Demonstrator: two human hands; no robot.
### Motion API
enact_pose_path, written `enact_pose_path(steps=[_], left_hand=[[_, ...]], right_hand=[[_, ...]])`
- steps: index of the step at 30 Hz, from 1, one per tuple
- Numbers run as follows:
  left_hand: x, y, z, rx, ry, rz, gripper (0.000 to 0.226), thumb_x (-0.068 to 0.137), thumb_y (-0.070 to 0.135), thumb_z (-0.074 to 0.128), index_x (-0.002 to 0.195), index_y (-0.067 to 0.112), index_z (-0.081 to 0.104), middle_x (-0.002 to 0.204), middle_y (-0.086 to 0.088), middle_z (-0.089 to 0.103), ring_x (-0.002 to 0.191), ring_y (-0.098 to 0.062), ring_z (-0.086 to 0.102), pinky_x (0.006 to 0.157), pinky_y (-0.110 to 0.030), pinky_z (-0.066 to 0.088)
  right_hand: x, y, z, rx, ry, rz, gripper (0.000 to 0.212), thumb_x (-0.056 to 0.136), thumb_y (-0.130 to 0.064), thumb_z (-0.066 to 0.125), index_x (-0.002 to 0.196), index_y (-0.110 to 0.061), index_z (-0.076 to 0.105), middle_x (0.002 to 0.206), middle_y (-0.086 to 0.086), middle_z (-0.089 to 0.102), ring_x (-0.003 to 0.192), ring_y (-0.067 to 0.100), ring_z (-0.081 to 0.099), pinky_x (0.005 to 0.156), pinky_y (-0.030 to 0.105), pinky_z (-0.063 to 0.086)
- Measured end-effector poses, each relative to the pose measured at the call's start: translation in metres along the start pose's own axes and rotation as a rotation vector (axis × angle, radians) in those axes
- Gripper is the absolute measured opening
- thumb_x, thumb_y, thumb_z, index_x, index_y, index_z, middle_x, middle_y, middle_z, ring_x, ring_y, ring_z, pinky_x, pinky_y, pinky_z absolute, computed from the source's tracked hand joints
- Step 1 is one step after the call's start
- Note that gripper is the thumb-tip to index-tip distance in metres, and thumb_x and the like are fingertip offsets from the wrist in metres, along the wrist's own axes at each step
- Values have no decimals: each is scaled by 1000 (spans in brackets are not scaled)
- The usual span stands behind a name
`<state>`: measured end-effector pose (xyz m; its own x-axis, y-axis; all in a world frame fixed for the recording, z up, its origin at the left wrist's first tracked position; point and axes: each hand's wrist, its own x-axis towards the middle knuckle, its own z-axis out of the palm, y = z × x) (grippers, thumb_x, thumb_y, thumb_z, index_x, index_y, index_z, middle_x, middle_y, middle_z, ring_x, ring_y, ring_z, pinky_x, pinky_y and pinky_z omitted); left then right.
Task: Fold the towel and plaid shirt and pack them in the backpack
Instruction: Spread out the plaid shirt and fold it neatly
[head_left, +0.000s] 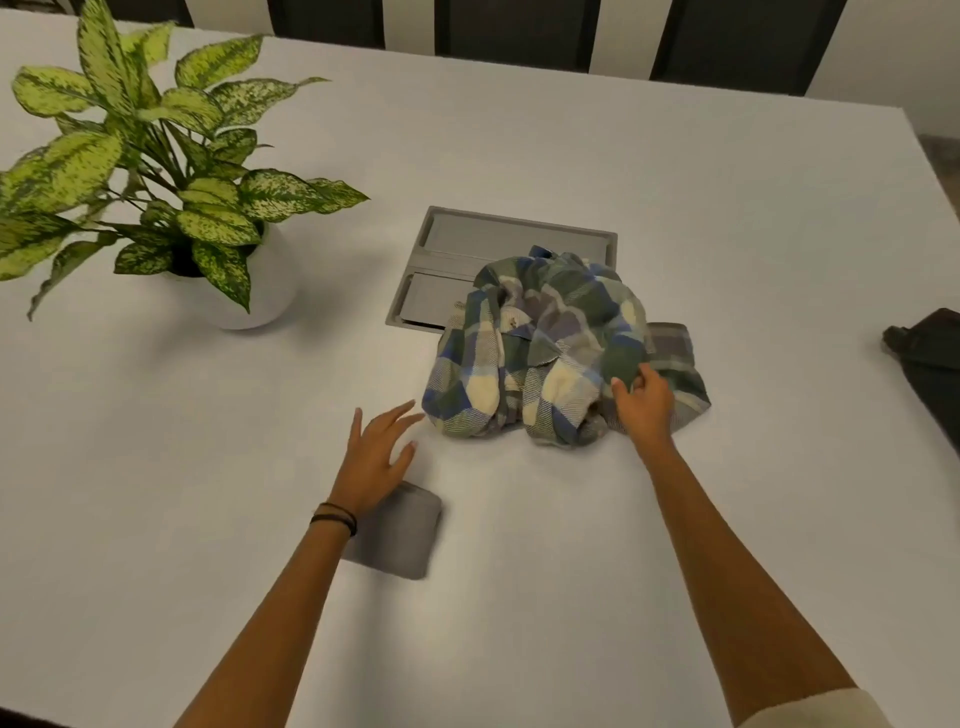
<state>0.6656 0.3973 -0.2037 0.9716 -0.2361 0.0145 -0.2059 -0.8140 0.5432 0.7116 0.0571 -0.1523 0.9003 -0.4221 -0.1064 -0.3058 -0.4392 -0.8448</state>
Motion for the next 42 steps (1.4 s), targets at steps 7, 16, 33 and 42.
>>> enact_pose_path(steps=[7,16,33,42], left_hand=[[41,61,36,-194,-20,-69,45,91,16,54,135,10,45,146,-11,36,133,-29,36,113,-42,20],[83,103,45,-179,-103,-123,58,90,18,56,142,14,32,153,-14,19,140,-29,21,111,-39,26],[107,136,74,-92,-322,-217,81,88,25,60,147,8,7,145,-21,28,130,-38,35,105,-45,34],[88,114,44,-161,-268,-98,41,90,-1,47,131,4,42,126,-18,53,112,-37,52,88,-37,43]], right_hand=[[-27,77,-71,183,-81,131,38,90,-5,55,127,2,47,122,14,57,109,28,56,90,34,49],[-54,148,-152,-25,-63,259,35,90,-6,54,124,3,48,119,23,57,109,40,55,87,40,45],[-30,99,-96,-443,166,38,45,90,-26,55,129,-5,45,133,17,46,125,33,42,108,52,29],[-15,71,-73,-642,-94,170,29,96,-20,47,124,-18,54,120,10,62,123,29,48,109,60,-6]])
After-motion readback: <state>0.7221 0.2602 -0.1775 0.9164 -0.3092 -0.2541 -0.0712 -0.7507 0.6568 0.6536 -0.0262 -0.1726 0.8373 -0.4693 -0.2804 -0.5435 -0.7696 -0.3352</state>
